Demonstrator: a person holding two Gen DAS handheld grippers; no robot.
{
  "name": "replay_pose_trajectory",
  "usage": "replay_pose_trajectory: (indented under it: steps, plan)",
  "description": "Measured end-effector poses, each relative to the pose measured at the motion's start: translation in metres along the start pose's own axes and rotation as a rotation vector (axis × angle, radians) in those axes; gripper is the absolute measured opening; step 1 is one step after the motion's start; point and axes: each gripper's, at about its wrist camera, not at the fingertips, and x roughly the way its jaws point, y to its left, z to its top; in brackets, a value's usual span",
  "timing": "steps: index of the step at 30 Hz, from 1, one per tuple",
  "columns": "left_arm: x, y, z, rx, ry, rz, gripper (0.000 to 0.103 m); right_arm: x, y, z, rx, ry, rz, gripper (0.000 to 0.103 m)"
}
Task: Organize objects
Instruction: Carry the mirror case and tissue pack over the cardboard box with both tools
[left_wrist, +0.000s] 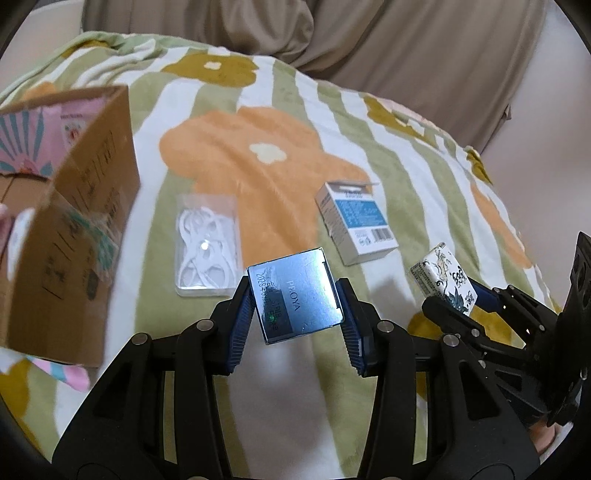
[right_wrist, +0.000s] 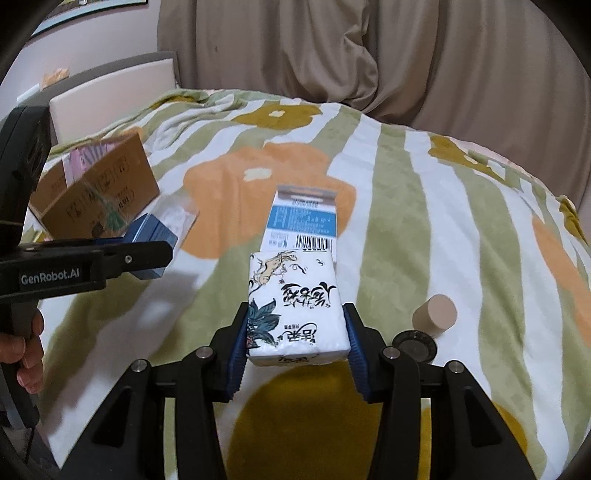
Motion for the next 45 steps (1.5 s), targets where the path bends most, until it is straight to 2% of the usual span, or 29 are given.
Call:
replay_pose_trajectory:
  steps: [10, 20, 32, 45]
  plan:
    - [-0.043, 0.001, 0.027, 0.044, -0.081, -0.004, 0.041, -0.030, 0.014, 0.035, 0.006, -0.054, -0.010, 0.044]
    - [-0.088, 0.021, 0.057, 0.068, -0.161, 0.009, 0.041, -0.052, 0.036, 0.080, 0.007, -0.092, 0.001, 0.044]
    - [-0.123, 0.080, 0.084, 0.046, -0.197, 0.059, 0.041, -0.055, 0.079, 0.130, -0.007, -0.114, 0.041, 0.044]
    - [-0.144, 0.168, 0.100, -0.017, -0.200, 0.122, 0.041, -0.021, 0.152, 0.164, -0.064, -0.086, 0.116, 0.044]
